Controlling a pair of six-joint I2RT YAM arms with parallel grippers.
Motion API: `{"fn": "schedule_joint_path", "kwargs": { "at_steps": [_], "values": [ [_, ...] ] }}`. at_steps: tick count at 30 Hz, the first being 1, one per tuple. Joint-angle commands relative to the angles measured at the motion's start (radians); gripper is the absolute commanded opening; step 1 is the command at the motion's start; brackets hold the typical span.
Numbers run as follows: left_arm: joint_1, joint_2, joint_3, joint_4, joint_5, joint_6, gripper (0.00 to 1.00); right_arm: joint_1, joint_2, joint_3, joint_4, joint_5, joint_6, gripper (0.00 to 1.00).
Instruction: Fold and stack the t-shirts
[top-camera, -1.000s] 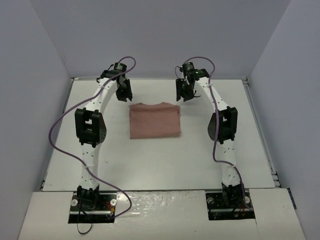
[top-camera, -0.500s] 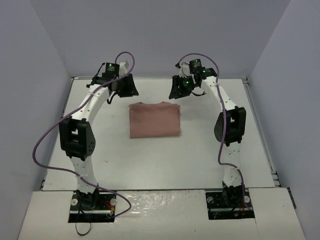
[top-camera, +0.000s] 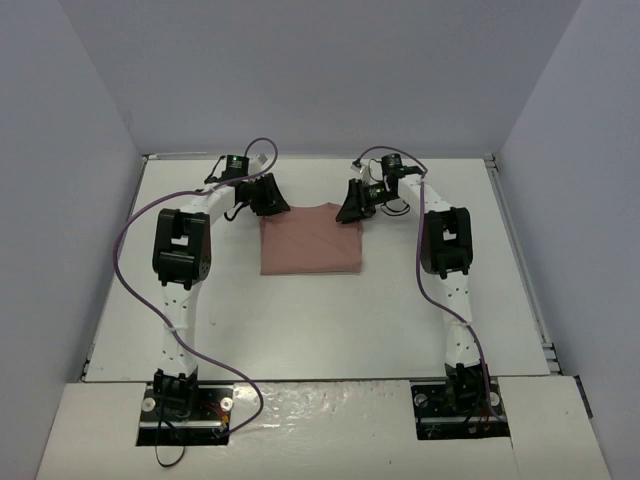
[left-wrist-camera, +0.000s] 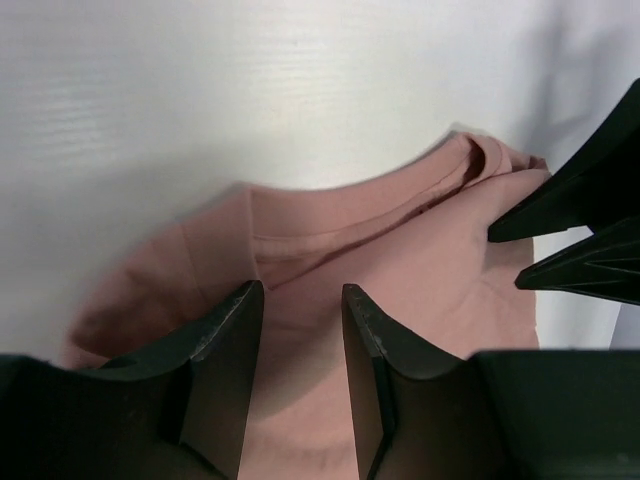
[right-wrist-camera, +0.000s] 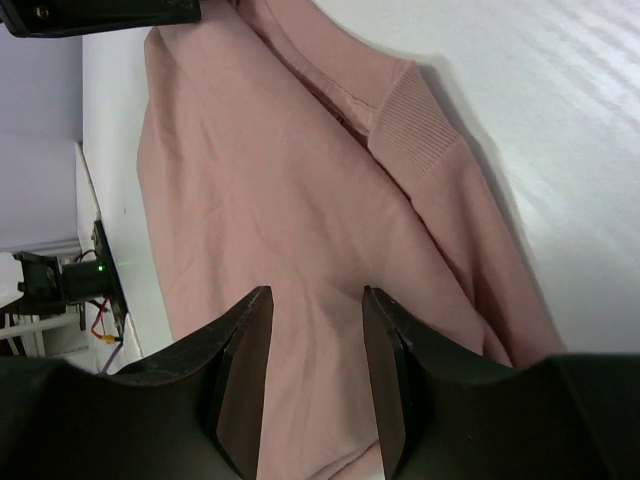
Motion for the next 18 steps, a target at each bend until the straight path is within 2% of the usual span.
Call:
{"fn": "schedule_joint_path", "kwargs": {
  "at_steps": [1,5,9,14,18],
  "values": [
    [0.021,-0.039,0.043,0.057,0.007,-0.006,0.35,-0.041,-0.042,0.025,0.001,0.073,-0.059,0.4],
    [0.02,-0.135,0.041,0.051,0.002,-0.006,0.35,-0.042,-0.183,0.024,-0.001,0.097,-0.028,0.43],
    [0.003,-0.317,-0.028,0.019,-0.014,-0.003,0.35,-0.03,-0.324,-0.053,-0.001,0.098,-0.002,0.45],
    [-0.047,-0.515,-0.196,-0.019,-0.022,0.012,0.35,0.008,-0.499,-0.294,0.004,0.079,-0.033,0.45],
    [-0.101,-0.585,-0.346,-0.004,-0.012,0.018,0.35,0.026,-0.544,-0.469,0.006,0.02,-0.095,0.45]
  ]
}}
